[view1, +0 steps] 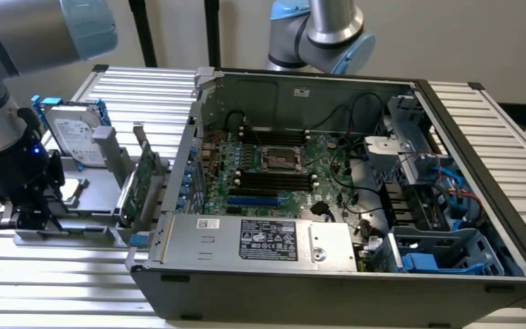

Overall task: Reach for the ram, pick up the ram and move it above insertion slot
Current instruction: 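Pick up the ram and move it above insertion slot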

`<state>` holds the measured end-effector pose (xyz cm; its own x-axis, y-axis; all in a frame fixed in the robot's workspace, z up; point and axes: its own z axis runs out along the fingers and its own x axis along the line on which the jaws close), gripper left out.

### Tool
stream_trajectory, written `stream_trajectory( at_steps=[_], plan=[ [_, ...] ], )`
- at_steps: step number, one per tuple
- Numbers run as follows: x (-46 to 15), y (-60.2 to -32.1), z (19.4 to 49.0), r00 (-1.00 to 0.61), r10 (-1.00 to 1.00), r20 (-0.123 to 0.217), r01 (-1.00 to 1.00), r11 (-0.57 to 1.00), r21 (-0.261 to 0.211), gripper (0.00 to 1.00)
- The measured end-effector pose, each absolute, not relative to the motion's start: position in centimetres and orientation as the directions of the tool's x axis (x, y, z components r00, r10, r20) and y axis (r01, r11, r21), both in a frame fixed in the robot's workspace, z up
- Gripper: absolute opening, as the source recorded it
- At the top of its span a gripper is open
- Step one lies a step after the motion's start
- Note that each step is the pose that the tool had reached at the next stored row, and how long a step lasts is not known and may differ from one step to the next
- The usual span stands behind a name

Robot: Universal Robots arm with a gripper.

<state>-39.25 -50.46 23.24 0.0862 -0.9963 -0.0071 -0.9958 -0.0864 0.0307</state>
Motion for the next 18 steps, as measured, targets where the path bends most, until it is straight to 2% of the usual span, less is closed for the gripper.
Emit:
stream_trajectory(
  at_steps=[18],
  plan=[
    [-39.4, -50.4, 20.0, 0.107, -0.994, -0.012, -0.994, -0.107, 0.028, 0.36]
  ],
)
